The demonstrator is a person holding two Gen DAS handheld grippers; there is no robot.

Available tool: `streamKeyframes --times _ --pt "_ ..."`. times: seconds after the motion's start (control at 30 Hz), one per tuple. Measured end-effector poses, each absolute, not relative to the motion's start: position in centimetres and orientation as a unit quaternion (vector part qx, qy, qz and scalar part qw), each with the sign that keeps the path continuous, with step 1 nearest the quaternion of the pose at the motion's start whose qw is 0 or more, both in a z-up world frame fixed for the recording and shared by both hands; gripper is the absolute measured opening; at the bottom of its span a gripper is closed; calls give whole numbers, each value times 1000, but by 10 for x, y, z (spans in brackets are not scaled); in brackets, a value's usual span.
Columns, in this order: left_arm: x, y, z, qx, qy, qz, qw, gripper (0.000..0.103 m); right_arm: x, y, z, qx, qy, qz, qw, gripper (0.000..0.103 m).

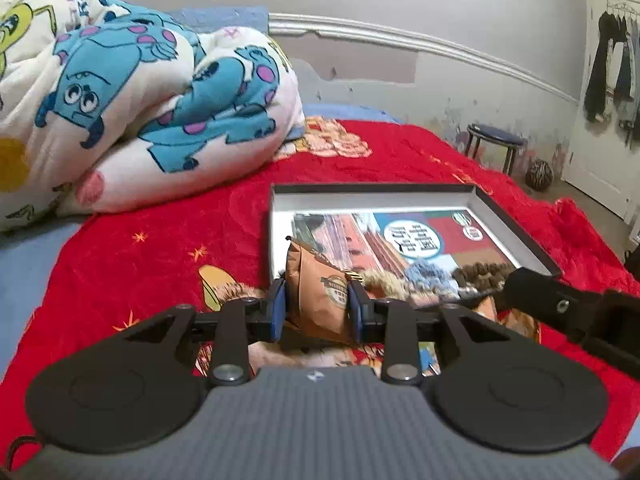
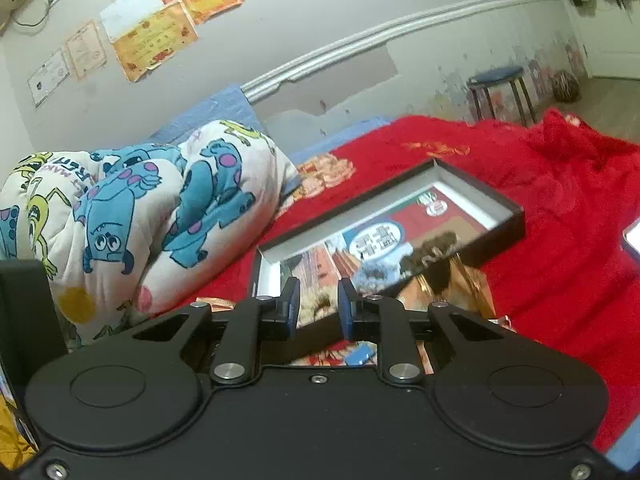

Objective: Organize objects
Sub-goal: 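Lift both brown paper packets up from the pile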

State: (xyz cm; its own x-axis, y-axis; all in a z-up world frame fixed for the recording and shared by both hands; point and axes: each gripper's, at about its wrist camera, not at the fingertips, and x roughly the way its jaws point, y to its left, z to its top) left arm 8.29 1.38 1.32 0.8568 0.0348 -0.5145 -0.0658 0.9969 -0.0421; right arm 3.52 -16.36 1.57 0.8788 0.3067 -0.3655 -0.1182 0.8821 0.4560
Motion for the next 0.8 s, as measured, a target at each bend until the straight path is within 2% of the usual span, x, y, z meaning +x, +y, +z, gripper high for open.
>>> streamKeyframes --times 0.23,0.33,0.4,0.47,0.8 --pt "85 27 13 -37 265 36 963 36 34 -170 9 209 244 93 942 19" --pt "81 26 9 -28 299 39 953 36 25 -179 -2 228 271 90 931 26" --pt "74 26 6 -29 325 39 944 36 20 -178 -8 219 285 93 929 36" --pt "67 25 3 -34 339 26 940 36 16 -178 -16 216 294 92 926 39" --pt "61 18 -12 -11 360 21 933 37 19 -182 -53 251 326 106 905 44"
